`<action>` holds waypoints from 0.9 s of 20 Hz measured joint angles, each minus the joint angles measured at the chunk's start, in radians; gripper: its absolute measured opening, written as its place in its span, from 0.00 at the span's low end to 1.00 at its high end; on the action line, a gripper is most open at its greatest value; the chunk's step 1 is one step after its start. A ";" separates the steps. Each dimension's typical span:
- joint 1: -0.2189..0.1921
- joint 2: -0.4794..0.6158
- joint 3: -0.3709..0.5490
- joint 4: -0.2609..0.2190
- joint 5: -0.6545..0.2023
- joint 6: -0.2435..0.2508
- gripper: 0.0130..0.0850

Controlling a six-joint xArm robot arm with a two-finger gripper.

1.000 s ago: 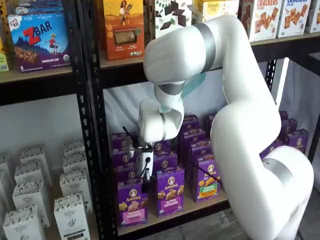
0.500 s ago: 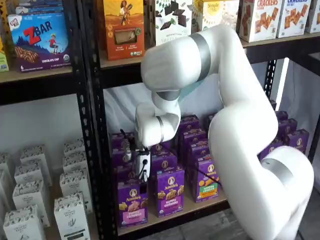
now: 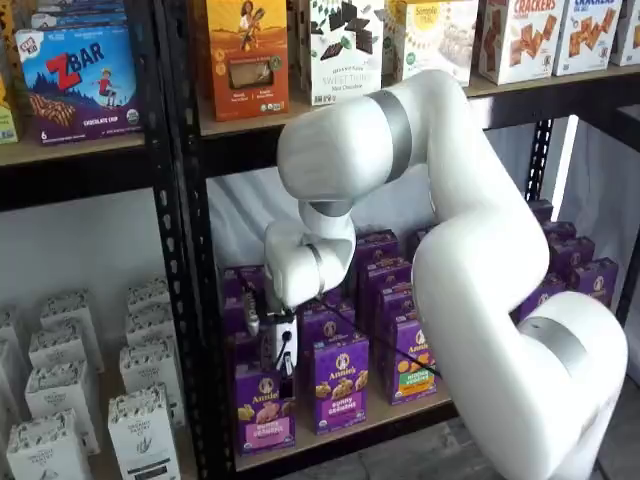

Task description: Pick up the purple box with a pink patch in the middle, on the bottom shelf, the first box from the left

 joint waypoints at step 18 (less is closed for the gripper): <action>0.021 0.037 0.005 0.051 -0.103 -0.028 0.94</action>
